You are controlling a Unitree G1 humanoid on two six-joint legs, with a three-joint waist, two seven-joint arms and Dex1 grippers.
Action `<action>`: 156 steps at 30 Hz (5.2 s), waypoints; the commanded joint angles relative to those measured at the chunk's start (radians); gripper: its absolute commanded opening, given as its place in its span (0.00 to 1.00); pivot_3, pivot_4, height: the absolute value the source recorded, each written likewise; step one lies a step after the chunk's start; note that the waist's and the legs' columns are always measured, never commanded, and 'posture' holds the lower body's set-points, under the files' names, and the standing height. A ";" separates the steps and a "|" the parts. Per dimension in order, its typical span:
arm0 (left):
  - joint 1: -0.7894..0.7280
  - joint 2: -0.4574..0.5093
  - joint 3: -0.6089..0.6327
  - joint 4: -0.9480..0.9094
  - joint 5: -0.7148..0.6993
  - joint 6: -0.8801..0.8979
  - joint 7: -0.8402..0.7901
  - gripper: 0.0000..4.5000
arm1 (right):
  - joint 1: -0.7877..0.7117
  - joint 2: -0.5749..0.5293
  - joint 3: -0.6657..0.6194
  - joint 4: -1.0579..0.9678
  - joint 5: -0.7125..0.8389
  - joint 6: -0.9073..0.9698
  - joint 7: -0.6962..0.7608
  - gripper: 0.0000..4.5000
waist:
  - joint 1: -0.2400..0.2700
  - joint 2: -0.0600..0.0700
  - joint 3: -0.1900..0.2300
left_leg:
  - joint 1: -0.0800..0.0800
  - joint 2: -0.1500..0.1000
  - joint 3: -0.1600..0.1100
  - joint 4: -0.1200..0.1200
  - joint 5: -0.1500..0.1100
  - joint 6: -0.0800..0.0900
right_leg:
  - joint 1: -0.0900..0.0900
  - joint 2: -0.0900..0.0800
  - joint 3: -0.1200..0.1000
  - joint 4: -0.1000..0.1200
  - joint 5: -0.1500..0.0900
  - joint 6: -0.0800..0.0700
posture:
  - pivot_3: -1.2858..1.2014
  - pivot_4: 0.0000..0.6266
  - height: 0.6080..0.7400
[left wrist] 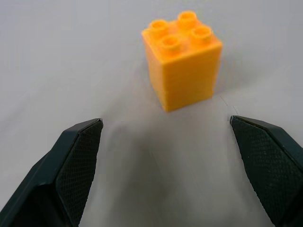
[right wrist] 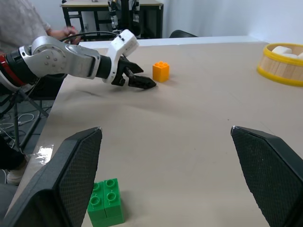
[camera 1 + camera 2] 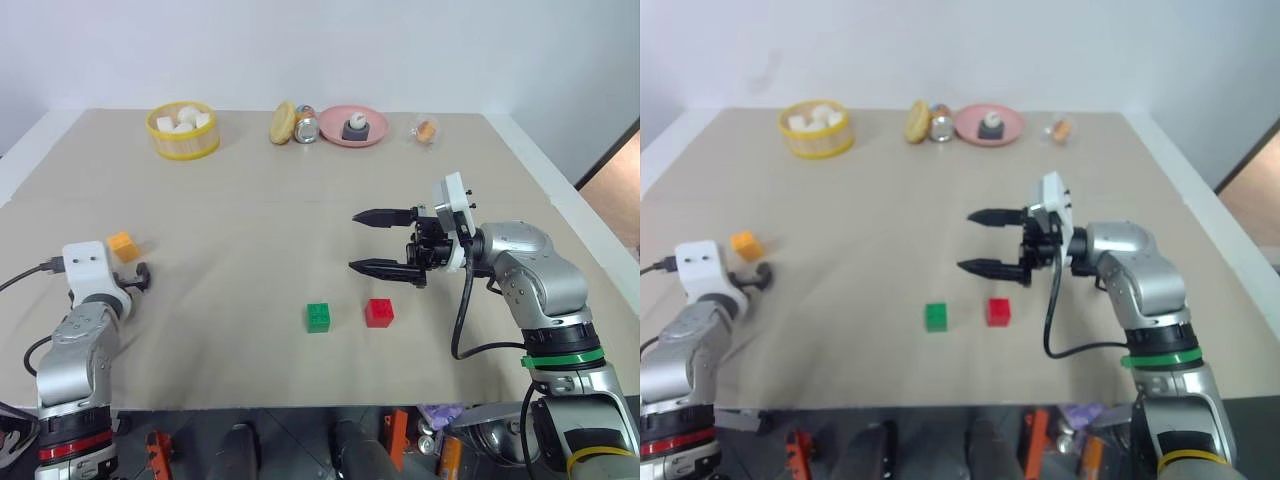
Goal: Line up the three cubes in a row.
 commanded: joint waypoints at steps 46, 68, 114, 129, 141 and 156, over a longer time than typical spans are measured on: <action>0.070 0.368 -0.227 0.078 -0.214 -0.539 -1.070 0.29 | 0.041 -0.153 -0.100 -0.082 0.076 0.052 0.114 1.00 | 0.010 0.000 0.001 | -0.001 0.001 0.003 -0.004 -0.001 -0.002 | -0.003 -0.002 0.000 -0.001 -0.004 -0.002 | 0.52 0.24 1.00; -0.127 0.308 -0.491 0.257 -0.128 -0.678 -1.429 0.29 | 0.215 -0.220 -0.142 -0.376 0.257 0.195 0.055 1.00 | 0.009 0.001 0.001 | -0.002 0.001 0.005 -0.001 -0.001 -0.001 | -0.001 -0.004 -0.001 -0.001 -0.004 -0.001 | 0.52 0.24 1.00; -0.154 0.272 -0.516 0.327 -0.091 -0.717 -1.414 0.29 | 0.204 -0.193 -0.106 -0.310 0.199 0.147 0.033 1.00 | 0.009 0.001 0.001 | -0.001 0.001 0.005 -0.001 -0.001 -0.001 | -0.001 -0.004 -0.001 -0.001 -0.004 -0.001 | 0.52 0.24 1.00; -0.159 0.266 -0.526 0.392 -0.053 -0.784 -1.421 0.29 | 0.197 -0.186 -0.100 -0.302 0.183 0.138 0.032 1.00 | 0.009 0.001 0.001 | -0.001 0.001 0.005 0.000 -0.001 -0.001 | -0.001 -0.004 -0.001 -0.001 -0.004 -0.001 | 0.52 0.24 1.00; -0.188 0.252 -0.541 0.472 -0.040 -0.850 -1.445 0.29 | 0.193 -0.188 -0.105 -0.302 0.183 0.138 0.029 1.00 | 0.009 0.001 0.000 | -0.001 0.001 0.004 0.001 -0.001 -0.001 | 0.000 -0.004 -0.001 0.000 -0.004 -0.001 | 0.52 0.24 1.00; -0.135 0.282 -0.467 0.340 -0.137 -0.708 -1.411 1.00 | 0.165 -0.186 -0.094 -0.272 0.174 0.137 0.042 1.00 | 0.009 0.001 0.000 | -0.001 0.001 0.004 0.000 -0.002 0.001 | 0.000 -0.004 -0.001 0.000 -0.006 0.000 | 0.52 0.24 1.00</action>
